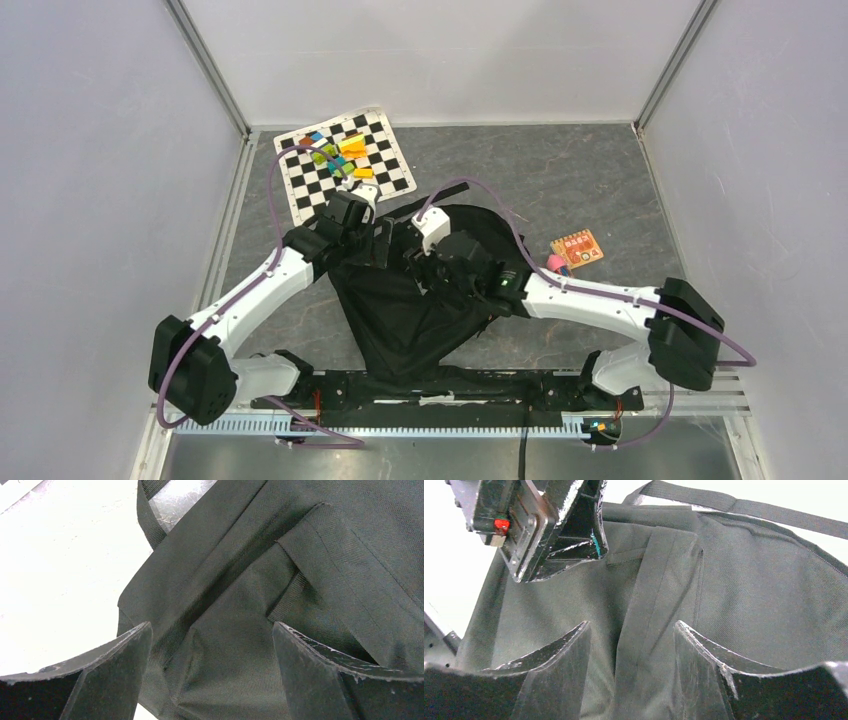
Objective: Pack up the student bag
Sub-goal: Unzip the student bag at the center of the board.
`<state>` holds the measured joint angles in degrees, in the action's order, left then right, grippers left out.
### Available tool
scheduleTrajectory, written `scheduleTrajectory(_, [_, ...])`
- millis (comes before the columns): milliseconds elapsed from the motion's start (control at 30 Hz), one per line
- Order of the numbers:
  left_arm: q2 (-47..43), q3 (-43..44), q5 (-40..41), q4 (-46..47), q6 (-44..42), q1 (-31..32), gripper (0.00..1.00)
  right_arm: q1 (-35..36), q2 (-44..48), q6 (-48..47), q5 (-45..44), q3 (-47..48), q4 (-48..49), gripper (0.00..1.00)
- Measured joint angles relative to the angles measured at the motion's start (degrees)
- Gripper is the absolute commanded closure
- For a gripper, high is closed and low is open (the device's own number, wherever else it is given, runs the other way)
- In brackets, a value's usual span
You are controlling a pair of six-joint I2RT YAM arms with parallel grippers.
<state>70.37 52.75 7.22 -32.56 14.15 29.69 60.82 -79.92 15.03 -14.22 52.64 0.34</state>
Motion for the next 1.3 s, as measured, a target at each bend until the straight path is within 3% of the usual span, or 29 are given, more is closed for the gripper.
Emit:
scheduleTrajectory(233, [0.15,0.0,-0.28,0.17,-0.02,0.0,0.06,1.75,-6.88,-1.46,-6.95,1.77,0.46,0.38])
scheduleTrajectory(400, [0.09,0.0,-0.22,0.26,0.0,0.0,0.1,1.79,-10.6,-1.81,-12.17,3.61,-0.37,0.62])
scheduleTrajectory(567, [-0.55,0.0,-4.26,2.08,-0.17,0.0,0.12,2.01,-9.99,-1.42,-14.51,3.65,-0.2,1.0])
scheduleTrajectory(800, [-0.44,0.24,-12.22,4.46,-2.23,0.0,0.19,-0.92,-6.19,0.24,-9.42,2.08,0.42,1.0])
scheduleTrajectory(1000, [3.85,3.3,-13.88,4.5,-5.81,0.0,0.4,-5.29,-3.89,2.84,-0.81,-1.09,3.26,1.0])
scheduleTrajectory(1300, [6.86,4.2,-17.25,5.51,-7.3,0.0,0.47,-7.02,-3.48,4.55,3.87,-2.67,5.44,1.0])
